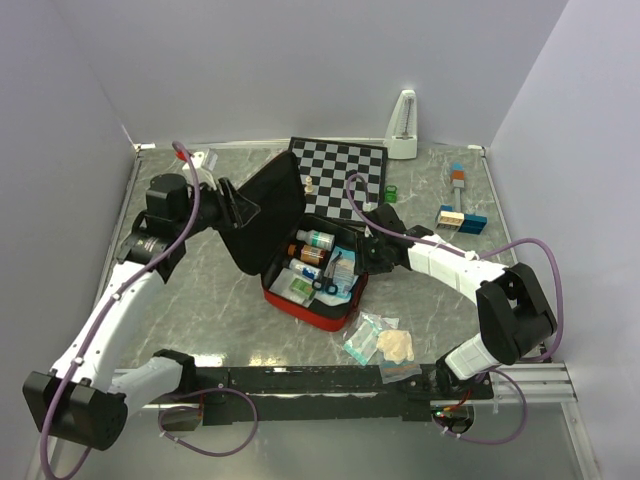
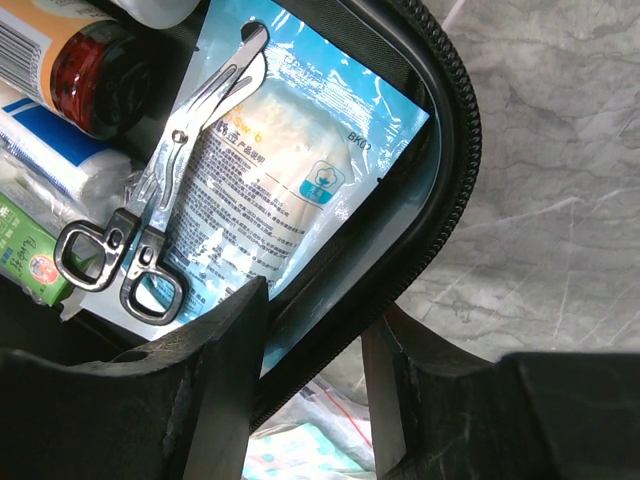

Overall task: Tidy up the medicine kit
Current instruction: Pick up the lid from the medicine box.

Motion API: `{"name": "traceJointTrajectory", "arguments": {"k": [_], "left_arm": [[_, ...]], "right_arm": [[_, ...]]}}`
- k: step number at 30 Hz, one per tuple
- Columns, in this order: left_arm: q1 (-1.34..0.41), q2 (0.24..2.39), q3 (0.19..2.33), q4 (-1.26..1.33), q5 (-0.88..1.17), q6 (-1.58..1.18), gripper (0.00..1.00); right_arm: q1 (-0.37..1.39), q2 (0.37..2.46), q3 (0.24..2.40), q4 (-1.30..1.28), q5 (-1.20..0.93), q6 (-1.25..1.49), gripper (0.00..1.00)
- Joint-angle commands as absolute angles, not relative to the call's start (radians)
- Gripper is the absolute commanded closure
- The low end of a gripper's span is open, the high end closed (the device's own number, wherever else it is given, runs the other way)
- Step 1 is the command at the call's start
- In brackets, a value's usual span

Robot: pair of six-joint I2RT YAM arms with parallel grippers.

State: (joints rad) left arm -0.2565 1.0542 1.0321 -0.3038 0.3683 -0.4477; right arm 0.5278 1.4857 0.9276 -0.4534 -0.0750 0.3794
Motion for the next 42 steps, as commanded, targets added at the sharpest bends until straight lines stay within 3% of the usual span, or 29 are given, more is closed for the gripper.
{"name": "traceJointTrajectory", "arguments": {"k": [1, 12, 13, 15, 19, 29, 35, 39, 42], "left_arm": [[-0.258, 0.988, 1.046, -0.334, 0.428, -0.439, 0.99], [-0.258, 0.67, 0.893, -0.489, 0.236, -0.584, 0.99], [-0.258, 0.661, 0.896, -0.503, 0.207, -0.587, 0.95], [-0.258, 0.653, 0.903, -0.522, 0.161, -0.586, 0.73], [-0.258, 0.701, 0.945, -0.493, 0.173, -0.577, 0.45], [-0.258, 0.813, 1.064, -0.535, 0.172, -0.48, 0.3], [-0.256, 0.851, 1.097, -0.543, 0.189, -0.443, 0.37], [-0.253, 0.873, 1.106, -0.531, 0.201, -0.44, 0.69], [-0.252, 0.897, 1.117, -0.548, 0.204, -0.428, 0.79]], "right_arm": [[0.534, 1.443, 0.968, -0.449, -0.061, 0.316, 0.52], [0.535, 1.532, 1.083, -0.488, -0.072, 0.276, 0.45], [0.535, 1.543, 1.097, -0.492, -0.068, 0.278, 0.43], [0.538, 1.548, 1.103, -0.494, -0.067, 0.284, 0.38], [0.557, 1.54, 1.112, -0.506, -0.06, 0.282, 0.35], [0.574, 1.528, 1.072, -0.5, -0.069, 0.281, 0.3], [0.575, 1.532, 1.071, -0.489, -0.086, 0.284, 0.3], [0.578, 1.525, 1.063, -0.488, -0.086, 0.284, 0.31], [0.581, 1.513, 1.062, -0.491, -0.08, 0.285, 0.32]]}}
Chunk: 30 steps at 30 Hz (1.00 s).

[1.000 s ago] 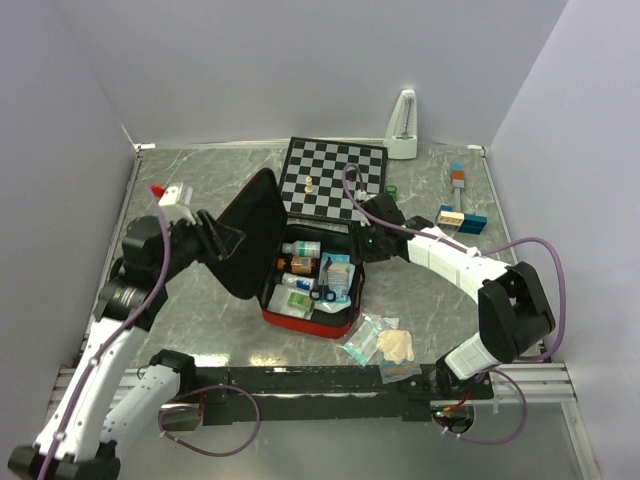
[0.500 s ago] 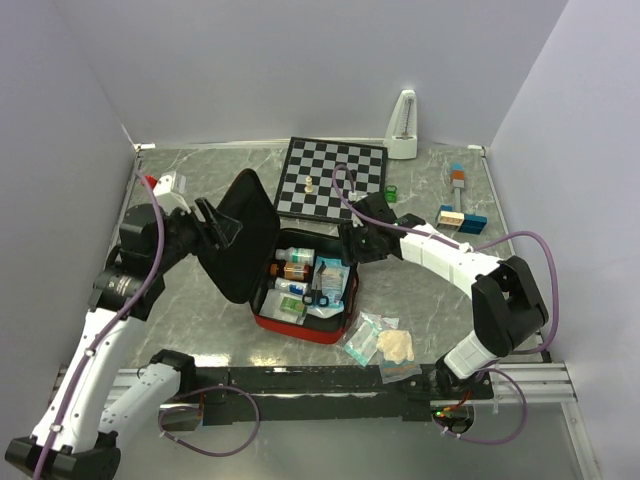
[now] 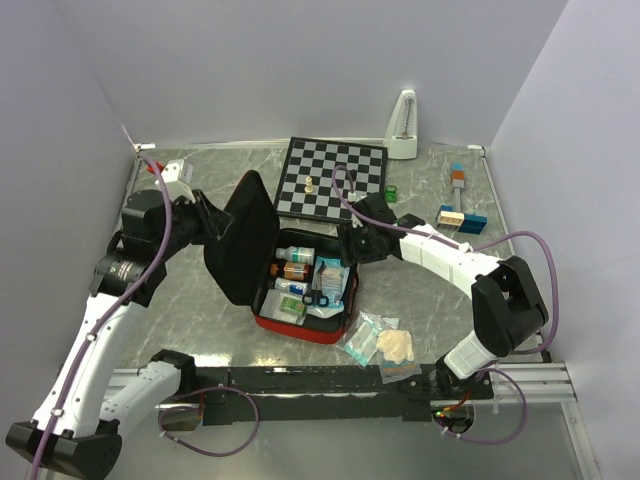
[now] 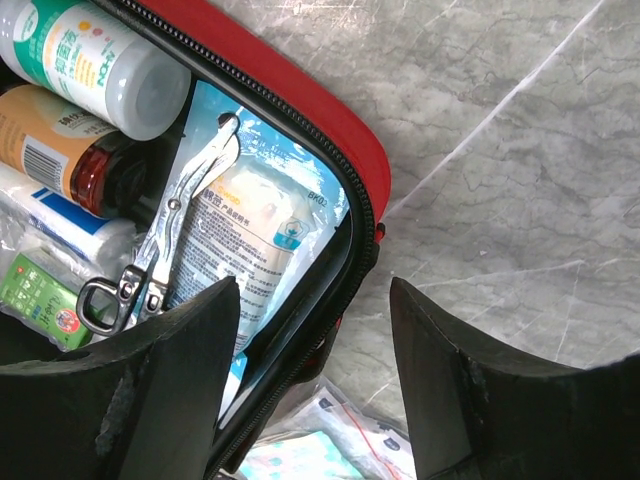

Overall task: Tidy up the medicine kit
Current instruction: Pick up the lid from the medicine box.

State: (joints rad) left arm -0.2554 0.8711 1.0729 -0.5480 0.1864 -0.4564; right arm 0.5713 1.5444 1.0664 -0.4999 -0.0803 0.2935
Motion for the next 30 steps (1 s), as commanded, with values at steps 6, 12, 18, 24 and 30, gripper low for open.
{"name": "traceJointTrajectory", "arguments": {"k": [6, 12, 18, 24, 30], "left_arm": [[-0.25, 0.902, 1.098, -0.558, 0.192, -0.423, 0.99], [-0.238, 0.835, 0.999, -0.545, 0.06, -0.498, 0.99], [-0.233, 0.75, 0.896, -0.514, 0.003, -0.583, 0.99], [-0.233, 0.684, 0.91, -0.543, -0.055, -0.601, 0.99], [-0.233, 0.654, 0.902, -0.578, -0.041, -0.63, 0.99]], "right_arm": [[0.591, 1.473, 1.078, -0.531, -0.04, 0.311, 0.29], [0.577, 1.44, 1.036, -0.551, 0.063, 0.354, 0.16], [0.571, 1.5, 1.019, -0.523, 0.022, 0.348, 0.17], [0.532, 1.56, 1.029, -0.515, 0.015, 0.371, 0.33], [0.433, 1.563, 1.046, -0.499, -0.018, 0.388, 0.47]]}}
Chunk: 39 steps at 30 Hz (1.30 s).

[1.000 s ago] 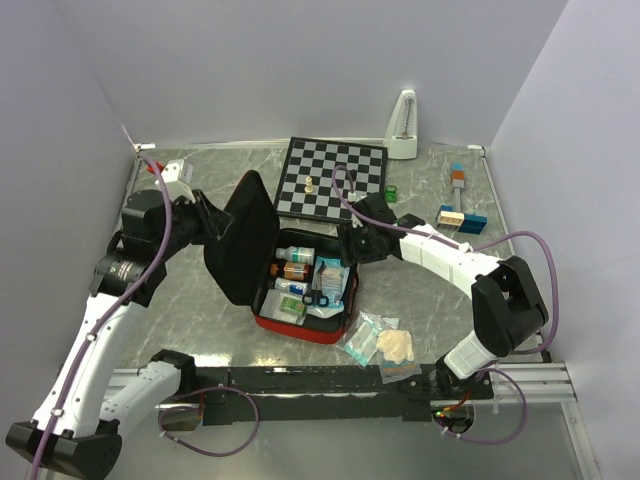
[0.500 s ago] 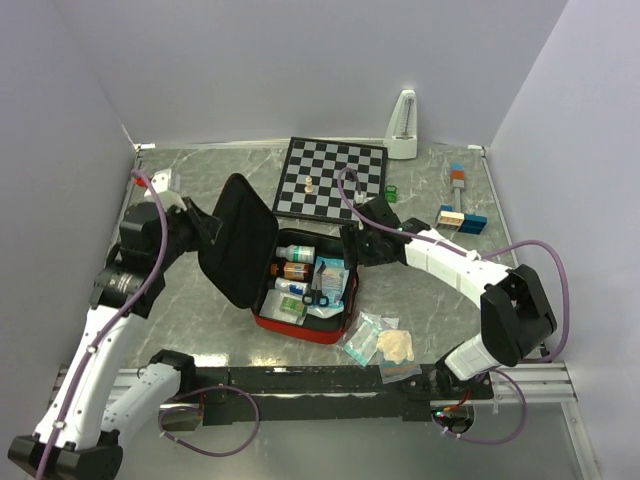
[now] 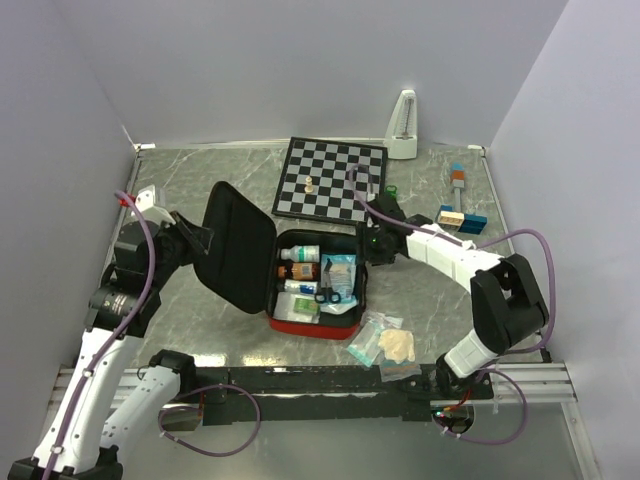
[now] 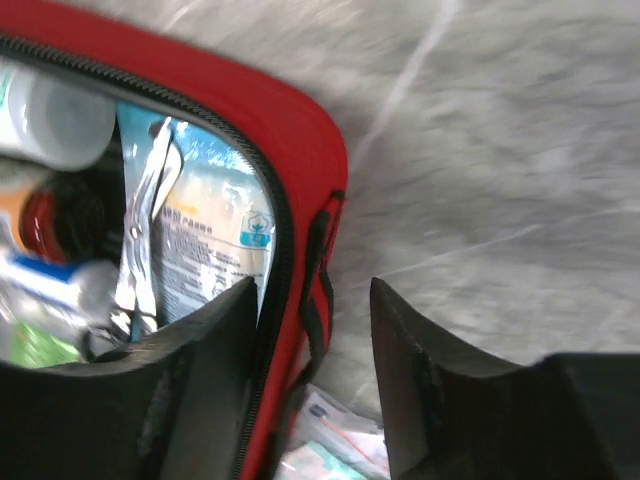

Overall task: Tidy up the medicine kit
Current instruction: Pick up the lid from the medicine box.

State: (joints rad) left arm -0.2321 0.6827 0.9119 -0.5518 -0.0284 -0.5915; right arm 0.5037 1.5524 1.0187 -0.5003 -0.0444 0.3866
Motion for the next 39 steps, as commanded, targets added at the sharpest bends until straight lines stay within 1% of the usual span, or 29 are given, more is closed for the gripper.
{"name": "traceJointTrajectory", "arguments": {"k": [1, 4, 5, 7, 9, 11, 13, 15, 16, 19, 25, 32, 39], "left_arm": [[-0.233, 0.647, 0.888, -0.578, -0.04, -0.64, 0.99], [-0.233, 0.624, 0.856, -0.578, -0.043, -0.653, 0.99], [-0.233, 0.62, 0.854, -0.583, -0.048, -0.657, 0.99], [-0.233, 0.611, 0.856, -0.594, -0.052, -0.661, 0.99], [-0.233, 0.604, 0.87, -0.607, -0.063, -0.664, 0.99], [-0.233, 0.603, 0.882, -0.617, -0.067, -0.67, 0.99], [-0.233, 0.6, 0.888, -0.615, -0.066, -0.679, 0.99], [-0.233, 0.598, 0.891, -0.608, -0.06, -0.684, 0.99], [-0.233, 0.598, 0.891, -0.603, -0.052, -0.687, 0.99], [-0.233, 0.589, 0.879, -0.56, -0.011, -0.696, 0.99], [-0.235, 0.589, 0.861, -0.445, 0.106, -0.706, 0.99], [-0.235, 0.655, 0.893, -0.446, 0.137, -0.68, 0.99], [-0.236, 0.632, 0.864, -0.434, 0.12, -0.681, 0.99]], "right_arm": [[0.428, 1.577, 1.066, -0.505, -0.023, 0.385, 0.52], [0.429, 1.604, 1.121, -0.512, -0.055, 0.373, 0.53], [0.436, 1.617, 1.133, -0.512, -0.072, 0.368, 0.52], [0.462, 1.644, 1.166, -0.531, -0.084, 0.357, 0.47], [0.486, 1.64, 1.174, -0.545, -0.049, 0.373, 0.34], [0.495, 1.582, 1.148, -0.52, -0.044, 0.4, 0.23], [0.508, 1.517, 1.15, -0.529, -0.032, 0.422, 0.15], [0.547, 1.464, 1.199, -0.573, -0.002, 0.429, 0.08], [0.569, 1.445, 1.23, -0.6, 0.041, 0.434, 0.06], [0.65, 1.442, 1.359, -0.676, 0.069, 0.463, 0.05], [0.819, 1.604, 1.633, -0.827, 0.074, 0.5, 0.05], [0.888, 1.611, 1.721, -0.762, 0.06, 0.58, 0.05], [0.951, 1.759, 1.913, -0.816, 0.06, 0.66, 0.05]]}}
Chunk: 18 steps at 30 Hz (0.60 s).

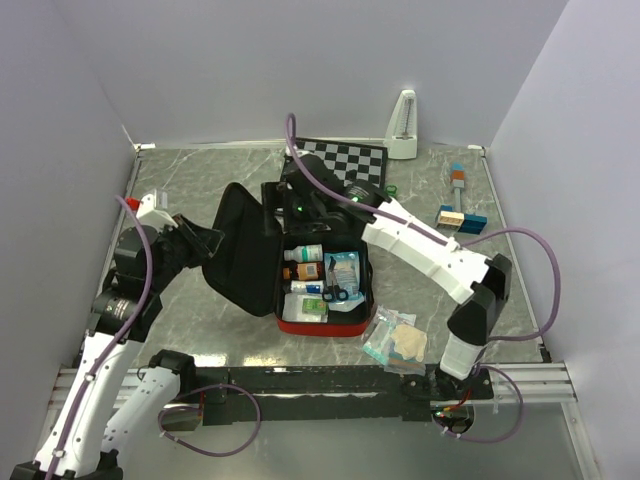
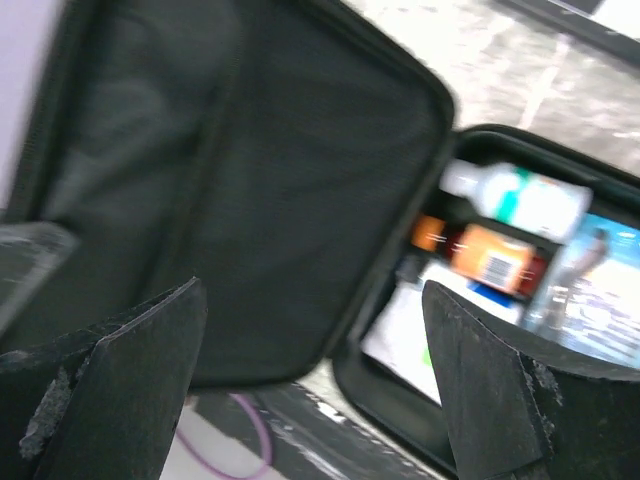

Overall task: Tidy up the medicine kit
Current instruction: Pick up the lid from the medicine box.

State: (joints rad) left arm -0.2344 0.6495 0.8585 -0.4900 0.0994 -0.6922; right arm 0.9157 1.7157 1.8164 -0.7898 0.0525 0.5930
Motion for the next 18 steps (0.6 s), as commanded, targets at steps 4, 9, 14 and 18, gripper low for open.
{"name": "traceJointTrajectory", "arguments": {"k": [4, 9, 14, 18], "left_arm": [[-0.236, 0.643, 0.883, -0.451, 0.117, -0.669, 0.99], [-0.236, 0.644, 0.896, -0.459, 0.104, -0.652, 0.99], [-0.236, 0.63, 0.888, -0.468, 0.092, -0.644, 0.99], [-0.236, 0.617, 0.884, -0.471, 0.089, -0.638, 0.99]], "right_arm": [[0.982, 1.853, 2.055, -0.865, 0.046, 0.666, 0.04], [1.011, 1.983, 2.247, -0.966, 0.055, 0.666, 0.0], [1.015, 2.048, 2.298, -1.008, 0.054, 0.667, 0.0], [1.015, 2.088, 2.309, -1.036, 0.067, 0.661, 0.0]]}}
